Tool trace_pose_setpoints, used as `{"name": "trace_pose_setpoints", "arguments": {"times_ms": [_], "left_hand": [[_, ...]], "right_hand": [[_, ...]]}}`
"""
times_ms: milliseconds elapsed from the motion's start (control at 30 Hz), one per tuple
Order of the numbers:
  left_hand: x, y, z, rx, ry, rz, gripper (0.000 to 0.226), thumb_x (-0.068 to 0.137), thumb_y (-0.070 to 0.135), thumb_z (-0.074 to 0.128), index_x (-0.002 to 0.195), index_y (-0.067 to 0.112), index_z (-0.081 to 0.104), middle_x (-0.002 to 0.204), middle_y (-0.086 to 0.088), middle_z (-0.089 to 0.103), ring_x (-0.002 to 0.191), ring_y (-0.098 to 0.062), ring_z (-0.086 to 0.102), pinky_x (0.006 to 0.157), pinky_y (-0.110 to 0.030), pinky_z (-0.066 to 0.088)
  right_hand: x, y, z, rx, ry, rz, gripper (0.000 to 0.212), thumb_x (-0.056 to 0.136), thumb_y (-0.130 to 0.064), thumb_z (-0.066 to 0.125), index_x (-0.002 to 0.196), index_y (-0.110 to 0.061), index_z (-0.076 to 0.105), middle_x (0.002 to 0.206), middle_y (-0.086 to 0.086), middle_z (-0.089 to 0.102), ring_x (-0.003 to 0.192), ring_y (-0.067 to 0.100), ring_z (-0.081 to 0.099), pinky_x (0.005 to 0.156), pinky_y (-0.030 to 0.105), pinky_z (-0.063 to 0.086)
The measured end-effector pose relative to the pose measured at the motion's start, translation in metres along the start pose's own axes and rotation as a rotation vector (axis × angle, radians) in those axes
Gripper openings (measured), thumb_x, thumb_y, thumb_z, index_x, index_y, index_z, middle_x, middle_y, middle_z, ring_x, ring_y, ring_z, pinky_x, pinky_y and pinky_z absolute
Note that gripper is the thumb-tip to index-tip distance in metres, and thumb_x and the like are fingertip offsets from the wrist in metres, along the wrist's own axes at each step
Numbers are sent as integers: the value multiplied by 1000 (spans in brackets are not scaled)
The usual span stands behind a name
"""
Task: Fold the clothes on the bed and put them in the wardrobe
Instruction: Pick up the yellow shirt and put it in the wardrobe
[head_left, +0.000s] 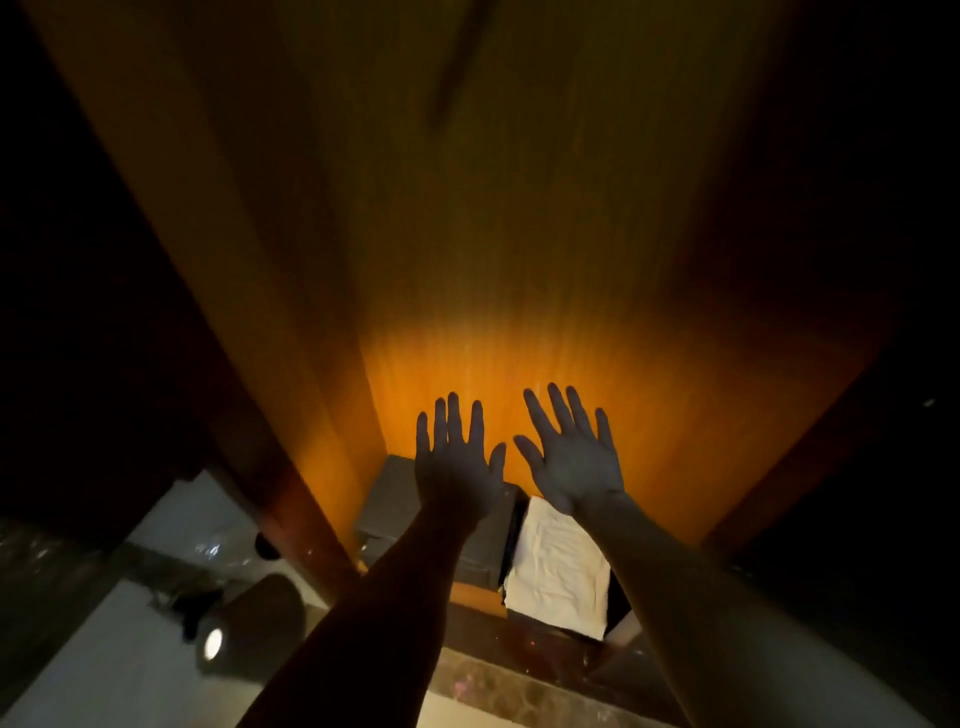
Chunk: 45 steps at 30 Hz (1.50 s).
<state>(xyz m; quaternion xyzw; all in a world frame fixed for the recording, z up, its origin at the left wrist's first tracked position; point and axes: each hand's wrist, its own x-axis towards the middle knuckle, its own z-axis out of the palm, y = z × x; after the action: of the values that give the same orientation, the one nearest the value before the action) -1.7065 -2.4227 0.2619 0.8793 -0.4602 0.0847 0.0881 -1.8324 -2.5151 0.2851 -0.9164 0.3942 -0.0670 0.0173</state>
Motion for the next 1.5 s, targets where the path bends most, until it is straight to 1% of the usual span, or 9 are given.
{"name": "trace_pose_setpoints", "arguments": {"times_ms": [133,267,467,633,833,967,1133,1267,1500], "left_hand": [[-31,-30,-51,116,-55,-88,70,97,59,13,155,19,10,162,-14,5,150,-30,2,120,-50,-2],[-71,-67,-92,164,-52,-215,70,98,59,14,155,19,5,162,-13,1,150,-29,-1,119,-51,-1],[-130,-138,-139,196,-14,-423,69,97,58,15,154,19,12,161,-15,6,150,-29,1,119,-51,-2],[-179,-217,-171,259,-22,-596,67,98,56,14,155,20,8,162,-14,2,150,-28,-2,119,-50,-6],[-247,-323,-204,257,-30,-749,69,97,59,12,153,18,13,161,-12,10,149,-28,8,119,-50,3],[-293,-398,-225,268,-32,-850,67,98,56,15,153,18,16,160,-12,16,148,-29,15,119,-51,14],[-342,-479,-243,255,-69,-925,65,99,54,14,153,18,10,161,-11,13,148,-29,13,119,-49,11],[-373,-536,-245,251,-118,-1000,68,98,57,10,154,20,1,162,-9,2,149,-28,3,120,-51,7],[-376,-620,-230,282,-142,-1107,72,94,64,9,154,24,7,162,-8,8,148,-29,10,117,-56,12]], "right_hand": [[-8,-38,-41,-5,22,-164,63,100,-60,12,155,-36,-6,164,1,-3,150,24,-11,119,51,2],[-18,-85,-66,-5,-2,-298,64,100,-60,12,155,-35,-8,164,1,-4,150,23,-11,120,52,4],[-37,-181,-84,25,-39,-509,63,100,-59,13,155,-34,-4,165,1,-2,151,22,-11,120,53,3],[-63,-279,-89,73,-58,-665,63,100,-57,16,154,-36,-8,164,0,-3,151,21,-8,120,52,3],[-86,-410,-83,109,-120,-837,63,100,-56,17,154,-34,-9,164,0,-8,150,20,-12,121,52,2],[-106,-502,-76,131,-109,-953,64,100,-56,21,154,-34,-5,164,0,-2,151,22,-5,120,51,5],[-128,-604,-70,138,-131,-1042,66,100,-54,28,155,-33,-3,164,2,1,151,23,-2,120,50,6],[-137,-668,-61,143,-138,-1093,67,100,-55,27,155,-34,-4,165,1,0,151,23,-3,120,52,7],[-110,-763,-32,138,-188,-1179,68,97,-59,23,153,-35,-8,164,1,1,151,25,-2,119,54,8]]}}
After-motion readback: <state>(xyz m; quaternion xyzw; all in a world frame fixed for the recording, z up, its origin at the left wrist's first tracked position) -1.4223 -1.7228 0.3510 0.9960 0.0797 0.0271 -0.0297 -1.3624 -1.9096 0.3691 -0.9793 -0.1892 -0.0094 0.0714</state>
